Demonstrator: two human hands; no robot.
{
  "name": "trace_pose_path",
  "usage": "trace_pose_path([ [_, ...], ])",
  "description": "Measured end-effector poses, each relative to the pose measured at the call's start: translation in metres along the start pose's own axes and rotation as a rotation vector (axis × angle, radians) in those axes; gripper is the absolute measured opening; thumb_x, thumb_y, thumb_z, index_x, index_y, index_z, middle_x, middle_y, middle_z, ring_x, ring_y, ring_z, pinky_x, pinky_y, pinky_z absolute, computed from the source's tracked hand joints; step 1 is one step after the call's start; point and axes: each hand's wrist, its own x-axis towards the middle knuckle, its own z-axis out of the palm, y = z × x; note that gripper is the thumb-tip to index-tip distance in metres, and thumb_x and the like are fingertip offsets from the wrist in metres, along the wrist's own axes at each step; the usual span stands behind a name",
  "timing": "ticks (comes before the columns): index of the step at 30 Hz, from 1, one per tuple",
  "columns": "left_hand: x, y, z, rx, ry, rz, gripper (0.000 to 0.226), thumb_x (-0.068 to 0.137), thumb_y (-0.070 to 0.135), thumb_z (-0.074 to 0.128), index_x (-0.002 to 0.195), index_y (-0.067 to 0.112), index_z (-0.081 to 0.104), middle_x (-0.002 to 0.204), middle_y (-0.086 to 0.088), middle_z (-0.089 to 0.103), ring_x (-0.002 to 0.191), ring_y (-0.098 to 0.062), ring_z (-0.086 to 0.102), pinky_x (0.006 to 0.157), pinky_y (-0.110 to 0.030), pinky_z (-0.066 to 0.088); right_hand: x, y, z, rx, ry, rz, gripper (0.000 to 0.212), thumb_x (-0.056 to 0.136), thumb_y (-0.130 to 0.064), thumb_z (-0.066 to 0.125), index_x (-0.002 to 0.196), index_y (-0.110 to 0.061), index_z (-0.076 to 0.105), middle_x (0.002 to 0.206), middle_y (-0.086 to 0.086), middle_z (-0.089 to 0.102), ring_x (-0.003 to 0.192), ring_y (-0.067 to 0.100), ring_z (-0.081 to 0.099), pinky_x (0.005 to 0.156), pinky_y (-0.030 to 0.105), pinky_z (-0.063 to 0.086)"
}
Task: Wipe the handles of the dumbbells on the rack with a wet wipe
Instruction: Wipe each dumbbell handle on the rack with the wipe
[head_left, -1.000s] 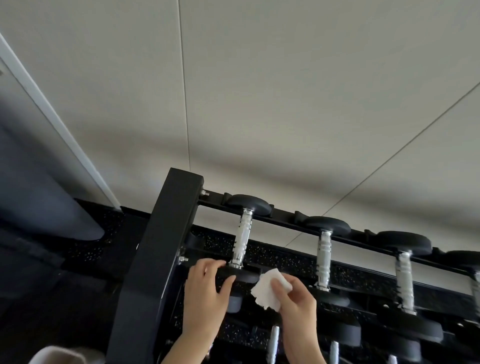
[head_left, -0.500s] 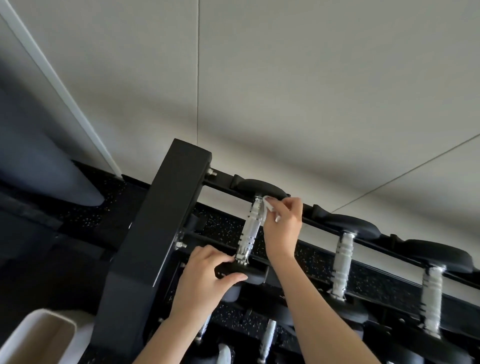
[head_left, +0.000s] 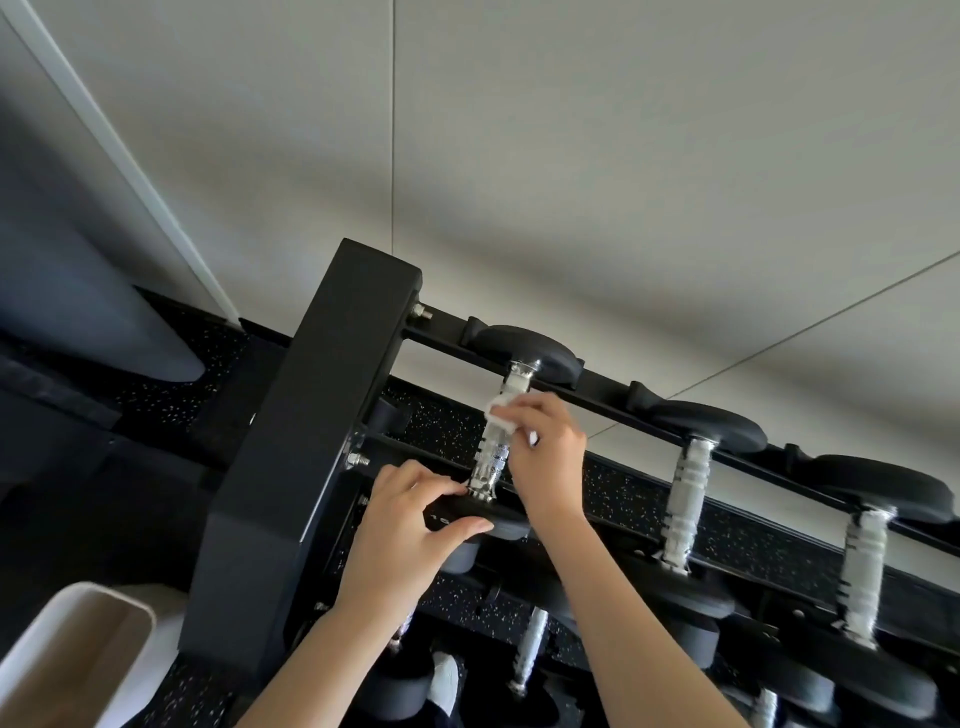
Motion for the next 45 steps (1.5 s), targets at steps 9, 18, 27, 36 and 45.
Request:
trace_pose_path([
  [9,0.0,0.0,0.001,-0.01,-0.008,-0.016,0.05,0.064,0.064,0.059,0.093,0.026,0.072,0.087,0.019,0.052,0.094,-0.005,0.046,0.072,-0.019,0.042,-0.037,0.018,-0.028,0.095,-0.379,0.243,0.04,0.074,0.021,0.055,0.07,-0.014,0.075,0.085,-0.015,0.065,0.085,-0.001,0.061,0.074,0.008,0.045],
  [18,-0.002,-0.001,0.002,-0.024,-0.001,-0.018,0.047,0.064,0.064,0.06,0.093,0.028,0.072,0.087,0.02,0.053,0.096,-0.005,0.046,0.073,-0.018,0.04,-0.029,0.009,-0.019,0.294,-0.085,0.377,0.033,0.08,0.002,0.067,0.077,-0.031,0.07,0.091,-0.003,0.069,0.085,0.006,0.062,0.073,0.014,0.049],
  [27,-0.002,-0.003,0.002,-0.041,0.004,-0.02,0.046,0.065,0.062,0.061,0.092,0.027,0.071,0.089,0.02,0.054,0.1,-0.006,0.046,0.078,-0.026,0.047,0.025,0.004,-0.01,0.383,0.114,0.487,0.015,0.085,-0.01,0.066,0.094,-0.021,0.073,0.094,-0.002,0.07,0.087,0.008,0.063,0.079,0.023,0.049],
  [36,-0.002,-0.005,0.002,-0.029,0.003,-0.004,0.045,0.065,0.064,0.061,0.092,0.029,0.07,0.091,0.02,0.052,0.099,-0.008,0.047,0.075,-0.024,0.046,0.005,0.007,0.001,0.849,0.084,0.793,0.02,0.094,-0.005,0.051,0.11,-0.009,0.06,0.1,0.01,0.068,0.093,0.024,0.066,0.085,0.037,0.055],
  [45,-0.002,-0.006,0.003,-0.017,0.005,0.013,0.043,0.066,0.062,0.061,0.091,0.029,0.07,0.092,0.019,0.052,0.099,-0.009,0.047,0.073,-0.02,0.044,0.02,0.017,0.009,1.125,-0.017,0.813,0.009,0.097,-0.008,0.044,0.095,-0.008,0.053,0.077,0.008,0.058,0.066,0.019,0.053,0.064,0.032,0.051],
])
